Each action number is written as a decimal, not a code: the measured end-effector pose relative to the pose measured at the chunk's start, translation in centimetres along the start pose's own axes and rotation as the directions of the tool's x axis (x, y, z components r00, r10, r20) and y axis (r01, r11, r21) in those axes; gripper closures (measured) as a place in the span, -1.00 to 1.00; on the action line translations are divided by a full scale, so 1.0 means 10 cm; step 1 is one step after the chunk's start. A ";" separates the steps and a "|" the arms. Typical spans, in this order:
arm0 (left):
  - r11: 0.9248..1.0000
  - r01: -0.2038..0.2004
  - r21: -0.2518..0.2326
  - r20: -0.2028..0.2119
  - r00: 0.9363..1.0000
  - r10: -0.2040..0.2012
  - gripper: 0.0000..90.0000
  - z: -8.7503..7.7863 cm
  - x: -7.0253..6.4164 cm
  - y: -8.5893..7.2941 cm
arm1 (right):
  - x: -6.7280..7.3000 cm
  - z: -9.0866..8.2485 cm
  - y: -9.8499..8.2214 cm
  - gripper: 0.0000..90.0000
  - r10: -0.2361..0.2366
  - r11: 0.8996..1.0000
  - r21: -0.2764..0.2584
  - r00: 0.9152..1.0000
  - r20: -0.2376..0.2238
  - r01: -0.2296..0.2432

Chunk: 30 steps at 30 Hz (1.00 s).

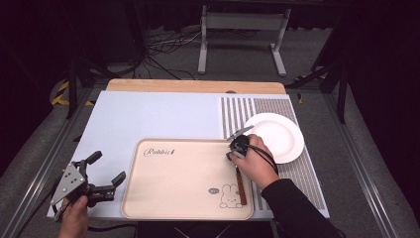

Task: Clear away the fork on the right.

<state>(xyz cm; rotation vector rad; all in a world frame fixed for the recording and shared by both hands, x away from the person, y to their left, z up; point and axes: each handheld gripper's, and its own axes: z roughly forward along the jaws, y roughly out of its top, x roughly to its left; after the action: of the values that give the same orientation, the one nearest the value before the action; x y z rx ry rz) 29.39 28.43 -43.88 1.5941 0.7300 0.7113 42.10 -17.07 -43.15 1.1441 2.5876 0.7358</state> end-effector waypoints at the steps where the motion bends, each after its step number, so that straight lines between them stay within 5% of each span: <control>1: 1.000 0.002 0.000 -0.001 1.000 -0.002 -1.00 0.00 0.00 0.00 | -0.01 -0.01 -0.01 1.00 0.004 1.000 0.000 1.000 0.002 -0.004; 23: 1.000 -0.001 0.000 -0.002 1.000 0.001 -1.00 0.00 0.00 0.00 | -0.09 -0.06 -0.07 0.99 0.044 0.999 0.014 0.999 0.031 -0.044; 30: 1.000 -0.001 0.002 -0.001 1.000 0.001 -1.00 0.00 0.00 0.00 | -0.06 -0.11 -0.06 0.42 0.057 0.997 -0.059 0.998 -0.018 -0.058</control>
<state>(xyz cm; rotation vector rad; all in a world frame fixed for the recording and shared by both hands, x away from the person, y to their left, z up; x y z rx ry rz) 29.41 28.41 -43.90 1.5956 0.7308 0.7126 41.74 -18.27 -42.57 1.2041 2.5373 0.8319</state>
